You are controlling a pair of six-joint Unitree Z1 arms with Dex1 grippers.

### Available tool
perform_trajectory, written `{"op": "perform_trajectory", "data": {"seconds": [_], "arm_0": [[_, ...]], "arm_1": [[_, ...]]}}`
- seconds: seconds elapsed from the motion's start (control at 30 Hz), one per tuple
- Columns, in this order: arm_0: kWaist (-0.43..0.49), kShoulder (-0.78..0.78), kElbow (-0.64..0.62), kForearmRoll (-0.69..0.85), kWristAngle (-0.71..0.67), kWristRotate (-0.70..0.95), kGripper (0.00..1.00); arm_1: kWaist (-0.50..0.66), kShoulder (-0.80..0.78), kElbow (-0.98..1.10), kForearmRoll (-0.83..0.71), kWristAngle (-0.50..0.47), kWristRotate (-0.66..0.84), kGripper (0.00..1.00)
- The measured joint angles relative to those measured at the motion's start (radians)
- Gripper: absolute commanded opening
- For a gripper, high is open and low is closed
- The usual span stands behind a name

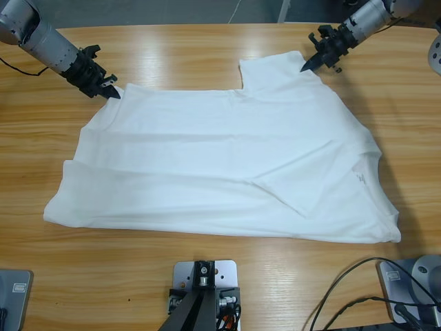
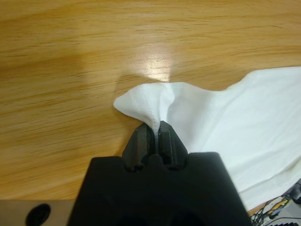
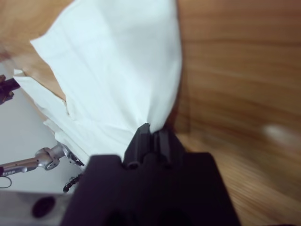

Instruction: Fold clothes

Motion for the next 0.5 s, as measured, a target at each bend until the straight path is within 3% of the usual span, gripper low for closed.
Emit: {"op": "perform_trajectory", "data": {"seconds": [0.5], "arm_0": [[0.024, -0.101, 0.005, 0.061, 0.01, 0.024, 0.0]], "arm_1": [[0.018, -0.013, 0.013, 0.014, -0.024, -0.047, 0.0]]}}
